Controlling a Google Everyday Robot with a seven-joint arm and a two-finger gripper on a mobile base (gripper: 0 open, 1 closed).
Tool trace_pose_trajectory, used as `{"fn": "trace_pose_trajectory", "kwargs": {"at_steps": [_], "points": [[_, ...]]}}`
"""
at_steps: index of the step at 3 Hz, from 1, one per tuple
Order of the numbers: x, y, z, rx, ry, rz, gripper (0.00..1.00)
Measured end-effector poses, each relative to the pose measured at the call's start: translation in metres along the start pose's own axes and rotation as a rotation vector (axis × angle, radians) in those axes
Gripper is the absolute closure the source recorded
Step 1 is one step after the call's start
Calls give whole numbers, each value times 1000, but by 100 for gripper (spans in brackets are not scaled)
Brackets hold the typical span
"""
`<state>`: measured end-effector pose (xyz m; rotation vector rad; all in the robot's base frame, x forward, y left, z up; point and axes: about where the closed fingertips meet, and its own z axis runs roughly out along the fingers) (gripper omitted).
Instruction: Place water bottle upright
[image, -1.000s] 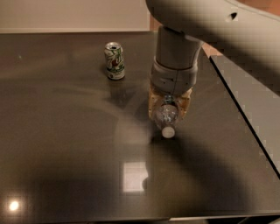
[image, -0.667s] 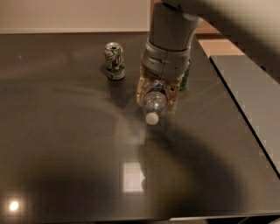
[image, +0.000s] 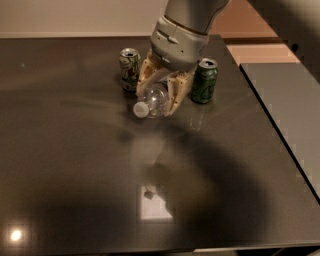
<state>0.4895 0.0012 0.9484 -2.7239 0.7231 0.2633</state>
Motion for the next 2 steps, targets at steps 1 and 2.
{"fn": "trace_pose_trajectory", "kwargs": {"at_steps": [1,2], "points": [[-8,-6,-12,53,-95,190,100],[-25,-5,-27,83,-178,388,100]]}}
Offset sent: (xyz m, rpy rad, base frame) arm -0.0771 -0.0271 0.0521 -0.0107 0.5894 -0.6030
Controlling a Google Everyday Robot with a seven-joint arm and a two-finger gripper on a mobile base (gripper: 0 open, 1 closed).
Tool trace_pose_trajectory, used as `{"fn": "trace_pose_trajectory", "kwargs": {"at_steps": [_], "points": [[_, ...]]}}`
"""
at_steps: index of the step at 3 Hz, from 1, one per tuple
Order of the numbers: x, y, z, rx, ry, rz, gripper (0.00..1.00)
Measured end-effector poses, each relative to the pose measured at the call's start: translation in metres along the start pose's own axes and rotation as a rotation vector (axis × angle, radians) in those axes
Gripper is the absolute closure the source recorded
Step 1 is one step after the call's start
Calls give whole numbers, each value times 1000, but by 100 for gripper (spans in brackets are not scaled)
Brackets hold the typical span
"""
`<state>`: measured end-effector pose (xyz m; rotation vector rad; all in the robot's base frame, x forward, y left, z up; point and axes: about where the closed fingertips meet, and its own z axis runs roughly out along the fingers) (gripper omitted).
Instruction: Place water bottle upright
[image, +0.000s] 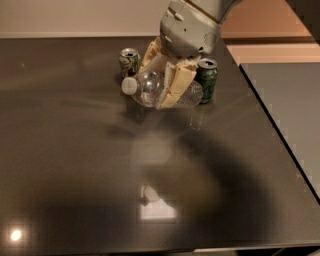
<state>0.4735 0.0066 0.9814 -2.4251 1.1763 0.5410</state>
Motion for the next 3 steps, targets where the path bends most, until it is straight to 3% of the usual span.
{"fn": "trace_pose_trajectory", "kwargs": {"at_steps": [2,3], "points": [[-42,35,-13,-8,-184,339,100],[-60,48,-12,2,-326,412,100]]}}
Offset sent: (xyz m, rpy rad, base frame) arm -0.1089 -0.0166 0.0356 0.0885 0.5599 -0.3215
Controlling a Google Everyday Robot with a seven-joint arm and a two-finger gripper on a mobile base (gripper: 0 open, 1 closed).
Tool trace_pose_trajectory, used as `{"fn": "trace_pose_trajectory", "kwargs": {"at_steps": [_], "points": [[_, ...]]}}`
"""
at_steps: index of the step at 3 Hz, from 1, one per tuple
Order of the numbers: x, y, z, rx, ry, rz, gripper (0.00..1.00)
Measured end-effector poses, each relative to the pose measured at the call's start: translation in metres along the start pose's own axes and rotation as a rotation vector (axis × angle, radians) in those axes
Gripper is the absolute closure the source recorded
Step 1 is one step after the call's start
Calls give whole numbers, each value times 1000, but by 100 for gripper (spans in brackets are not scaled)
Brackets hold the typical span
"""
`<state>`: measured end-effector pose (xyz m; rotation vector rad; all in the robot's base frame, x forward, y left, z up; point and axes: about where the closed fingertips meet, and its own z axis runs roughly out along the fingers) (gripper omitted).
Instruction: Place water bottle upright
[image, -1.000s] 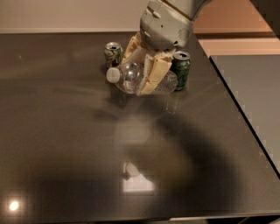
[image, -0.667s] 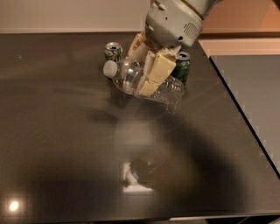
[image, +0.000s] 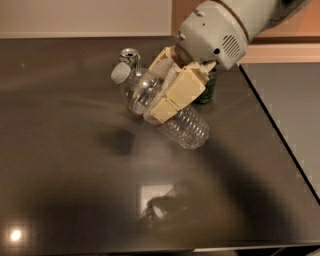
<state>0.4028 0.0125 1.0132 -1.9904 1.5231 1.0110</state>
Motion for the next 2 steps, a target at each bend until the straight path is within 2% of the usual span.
{"fn": "trace_pose_trajectory", "kwargs": {"at_steps": [2], "points": [[-11,5,-1,43,-225,-26,100]]}}
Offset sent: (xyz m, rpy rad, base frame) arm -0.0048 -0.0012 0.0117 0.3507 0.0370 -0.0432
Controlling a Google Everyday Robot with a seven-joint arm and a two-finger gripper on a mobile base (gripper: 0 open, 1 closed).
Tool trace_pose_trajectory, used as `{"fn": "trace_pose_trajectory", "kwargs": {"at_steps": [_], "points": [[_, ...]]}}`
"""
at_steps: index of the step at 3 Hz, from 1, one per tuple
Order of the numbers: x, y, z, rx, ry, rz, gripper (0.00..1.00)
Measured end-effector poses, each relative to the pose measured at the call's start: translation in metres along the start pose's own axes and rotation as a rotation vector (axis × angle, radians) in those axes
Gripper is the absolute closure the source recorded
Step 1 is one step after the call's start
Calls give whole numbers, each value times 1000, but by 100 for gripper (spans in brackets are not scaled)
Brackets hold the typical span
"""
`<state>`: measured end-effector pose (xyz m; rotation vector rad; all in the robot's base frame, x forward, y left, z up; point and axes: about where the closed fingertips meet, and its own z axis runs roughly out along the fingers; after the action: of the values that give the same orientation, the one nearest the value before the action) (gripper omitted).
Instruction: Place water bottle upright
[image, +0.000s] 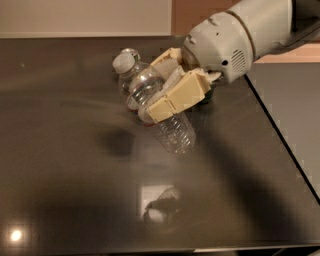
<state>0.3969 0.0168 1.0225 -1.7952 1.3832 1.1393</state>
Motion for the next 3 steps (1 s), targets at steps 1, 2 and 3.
{"fn": "trace_pose_trajectory", "kwargs": {"at_steps": [1,2,3], "points": [[1,-9,2,23,-89,-7,100],[7,-17,7,35,-168,2,100],[17,-25,10,46,-256,13,100]]}}
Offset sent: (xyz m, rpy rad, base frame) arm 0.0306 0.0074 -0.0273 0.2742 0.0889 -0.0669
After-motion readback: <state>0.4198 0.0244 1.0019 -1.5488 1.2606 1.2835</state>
